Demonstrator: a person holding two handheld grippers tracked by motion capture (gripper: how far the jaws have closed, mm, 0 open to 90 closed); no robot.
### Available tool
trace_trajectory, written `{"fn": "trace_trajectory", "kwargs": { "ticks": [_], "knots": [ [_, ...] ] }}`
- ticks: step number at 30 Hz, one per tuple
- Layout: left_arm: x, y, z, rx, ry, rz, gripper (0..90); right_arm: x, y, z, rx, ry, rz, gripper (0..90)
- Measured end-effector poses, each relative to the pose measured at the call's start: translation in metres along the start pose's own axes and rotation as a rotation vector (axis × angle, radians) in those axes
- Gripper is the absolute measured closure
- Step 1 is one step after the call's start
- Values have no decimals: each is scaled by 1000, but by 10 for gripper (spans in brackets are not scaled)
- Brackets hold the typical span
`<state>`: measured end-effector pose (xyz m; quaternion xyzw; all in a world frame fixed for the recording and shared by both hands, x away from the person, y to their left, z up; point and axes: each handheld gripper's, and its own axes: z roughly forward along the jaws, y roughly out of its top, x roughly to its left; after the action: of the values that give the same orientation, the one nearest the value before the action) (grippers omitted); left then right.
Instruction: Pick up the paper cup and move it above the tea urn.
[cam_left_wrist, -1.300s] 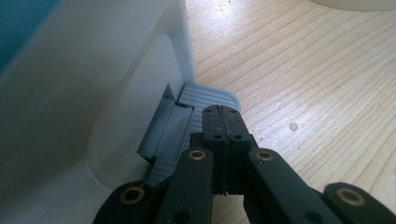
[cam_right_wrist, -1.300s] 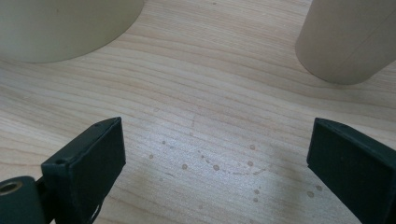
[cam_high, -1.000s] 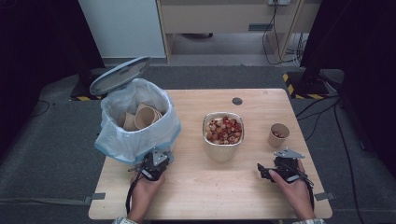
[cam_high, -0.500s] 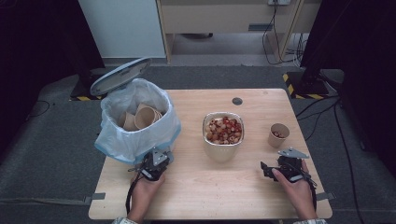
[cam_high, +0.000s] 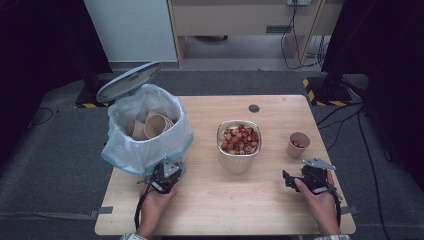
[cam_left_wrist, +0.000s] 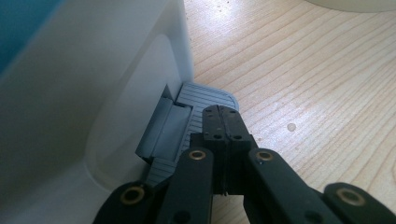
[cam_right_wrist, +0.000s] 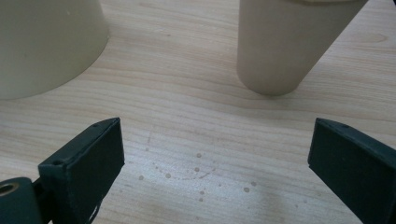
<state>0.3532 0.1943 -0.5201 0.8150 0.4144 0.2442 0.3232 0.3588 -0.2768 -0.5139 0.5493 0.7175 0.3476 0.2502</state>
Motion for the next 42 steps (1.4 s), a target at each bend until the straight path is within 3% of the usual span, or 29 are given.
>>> {"fn": "trace_trajectory", "kwargs": {
  "ticks": [14, 22, 33, 42],
  "knots": [
    [0, 0, 0, 1, 1, 2, 895, -14, 12, 7, -11, -20, 48, 51],
    [0, 0, 0, 2, -1, 2, 894, -23, 21, 11, -19, -33, 44, 50],
    [0, 0, 0, 2, 0, 2, 894, -36, 40, 35, -88, -62, 46, 93],
    [0, 0, 0, 1, 0, 1, 894, -43, 40, 52, -135, -42, 75, 122]
  ]
}}
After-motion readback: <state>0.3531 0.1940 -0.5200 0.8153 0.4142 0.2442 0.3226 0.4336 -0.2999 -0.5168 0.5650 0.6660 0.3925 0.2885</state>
